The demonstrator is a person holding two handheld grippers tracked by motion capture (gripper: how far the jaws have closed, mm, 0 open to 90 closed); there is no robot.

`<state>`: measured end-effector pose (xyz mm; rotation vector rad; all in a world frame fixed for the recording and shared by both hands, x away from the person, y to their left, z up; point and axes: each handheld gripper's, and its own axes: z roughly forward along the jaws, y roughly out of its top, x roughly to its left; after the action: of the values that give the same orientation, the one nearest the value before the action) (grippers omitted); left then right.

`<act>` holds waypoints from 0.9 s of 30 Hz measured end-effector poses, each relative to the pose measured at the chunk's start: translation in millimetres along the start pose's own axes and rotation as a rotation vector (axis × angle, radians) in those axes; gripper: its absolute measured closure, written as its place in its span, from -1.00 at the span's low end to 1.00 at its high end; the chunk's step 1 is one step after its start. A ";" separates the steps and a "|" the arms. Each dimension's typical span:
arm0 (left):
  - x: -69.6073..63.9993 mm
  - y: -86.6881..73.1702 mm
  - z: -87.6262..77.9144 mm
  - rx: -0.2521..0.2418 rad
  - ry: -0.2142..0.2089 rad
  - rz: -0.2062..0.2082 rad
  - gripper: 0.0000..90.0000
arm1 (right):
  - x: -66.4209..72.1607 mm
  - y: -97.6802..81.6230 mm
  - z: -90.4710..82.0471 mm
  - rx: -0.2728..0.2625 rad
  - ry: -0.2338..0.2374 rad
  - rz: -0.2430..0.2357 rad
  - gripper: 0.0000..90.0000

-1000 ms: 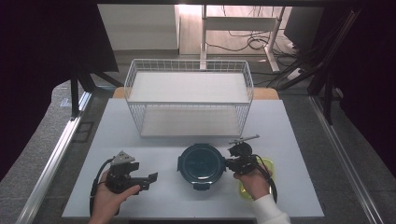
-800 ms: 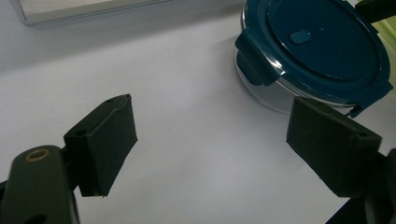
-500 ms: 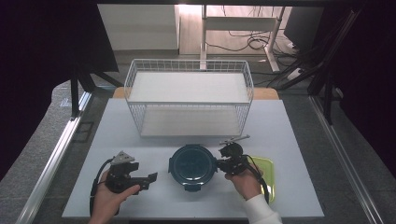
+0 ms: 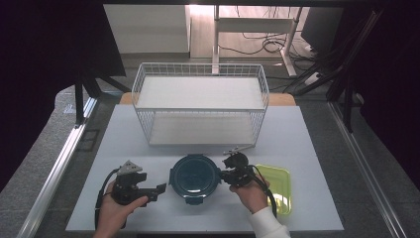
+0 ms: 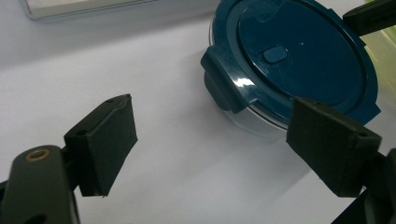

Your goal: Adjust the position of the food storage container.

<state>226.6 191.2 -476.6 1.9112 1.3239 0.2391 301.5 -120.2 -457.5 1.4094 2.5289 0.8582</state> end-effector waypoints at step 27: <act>10.0 -0.2 -10.2 -0.028 -0.021 -0.050 -0.66 | -4.9 -15.4 -9.7 -0.165 0.095 0.098 0.40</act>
<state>225.3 204.8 -472.5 1.8497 1.3461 0.2105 289.3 -134.5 -458.4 1.4828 2.4060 1.1486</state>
